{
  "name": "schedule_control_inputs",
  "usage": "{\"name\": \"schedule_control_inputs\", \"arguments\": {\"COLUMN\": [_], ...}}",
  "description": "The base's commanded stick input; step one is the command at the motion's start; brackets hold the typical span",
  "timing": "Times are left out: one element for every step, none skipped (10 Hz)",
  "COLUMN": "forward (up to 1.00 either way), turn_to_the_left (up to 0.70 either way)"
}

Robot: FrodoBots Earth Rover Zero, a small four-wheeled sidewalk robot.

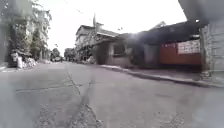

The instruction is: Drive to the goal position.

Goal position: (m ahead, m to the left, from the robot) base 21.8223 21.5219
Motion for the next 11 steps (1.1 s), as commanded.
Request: {"name": "schedule_control_inputs", "arguments": {"forward": [1.00, 1.00, 1.00, 1.00, 1.00, 1.00, 1.00, 1.00, 1.00, 1.00, 1.00], "turn_to_the_left": [0.00, 0.00, 0.00, 0.00, 0.00, 0.00, 0.00, 0.29, 0.40, 0.40, 0.24]}}
